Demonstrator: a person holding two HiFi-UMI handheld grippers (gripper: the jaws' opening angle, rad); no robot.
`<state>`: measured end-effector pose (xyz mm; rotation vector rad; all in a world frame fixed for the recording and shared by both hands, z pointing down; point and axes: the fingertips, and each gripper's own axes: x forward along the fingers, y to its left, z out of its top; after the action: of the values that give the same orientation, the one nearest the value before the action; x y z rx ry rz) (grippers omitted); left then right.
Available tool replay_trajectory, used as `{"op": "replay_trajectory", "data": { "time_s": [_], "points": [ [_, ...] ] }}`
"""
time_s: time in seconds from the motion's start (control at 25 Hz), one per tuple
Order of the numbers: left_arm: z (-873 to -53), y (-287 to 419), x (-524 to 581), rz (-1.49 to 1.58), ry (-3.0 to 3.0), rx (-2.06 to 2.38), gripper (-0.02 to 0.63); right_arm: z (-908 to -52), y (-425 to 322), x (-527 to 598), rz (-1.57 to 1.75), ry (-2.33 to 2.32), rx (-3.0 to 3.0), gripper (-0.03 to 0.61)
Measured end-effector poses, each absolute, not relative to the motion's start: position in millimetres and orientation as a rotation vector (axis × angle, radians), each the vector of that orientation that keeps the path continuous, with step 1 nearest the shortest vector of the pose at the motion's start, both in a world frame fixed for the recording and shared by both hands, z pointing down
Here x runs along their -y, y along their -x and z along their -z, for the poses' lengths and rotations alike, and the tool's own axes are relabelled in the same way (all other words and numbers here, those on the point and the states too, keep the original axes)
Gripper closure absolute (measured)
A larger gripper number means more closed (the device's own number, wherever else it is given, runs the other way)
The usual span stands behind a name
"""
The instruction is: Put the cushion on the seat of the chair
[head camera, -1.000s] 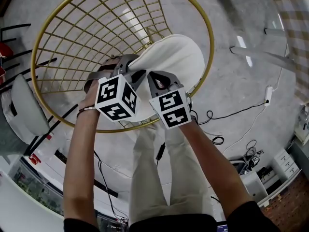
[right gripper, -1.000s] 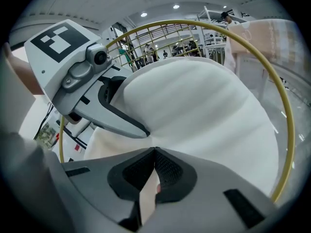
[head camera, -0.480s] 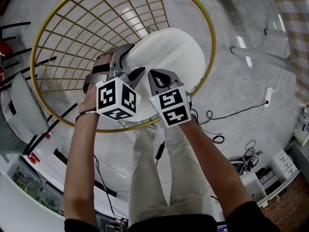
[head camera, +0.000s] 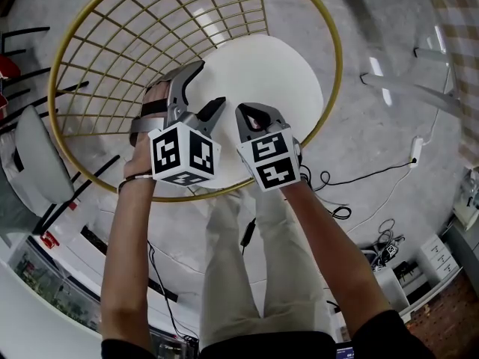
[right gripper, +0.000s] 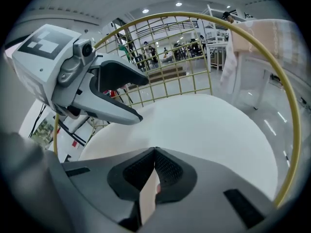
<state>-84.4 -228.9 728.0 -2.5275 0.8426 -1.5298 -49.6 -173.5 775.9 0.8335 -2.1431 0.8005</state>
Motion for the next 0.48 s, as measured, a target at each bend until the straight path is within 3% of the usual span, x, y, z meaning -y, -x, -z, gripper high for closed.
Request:
{"op": "replay_trajectory", "data": {
  "time_s": [0.48],
  "points": [
    [-715, 92, 203, 1.552, 2.602, -0.920, 0.270, -750, 45, 164, -0.789, -0.819, 2.149, 0.560]
  ]
}}
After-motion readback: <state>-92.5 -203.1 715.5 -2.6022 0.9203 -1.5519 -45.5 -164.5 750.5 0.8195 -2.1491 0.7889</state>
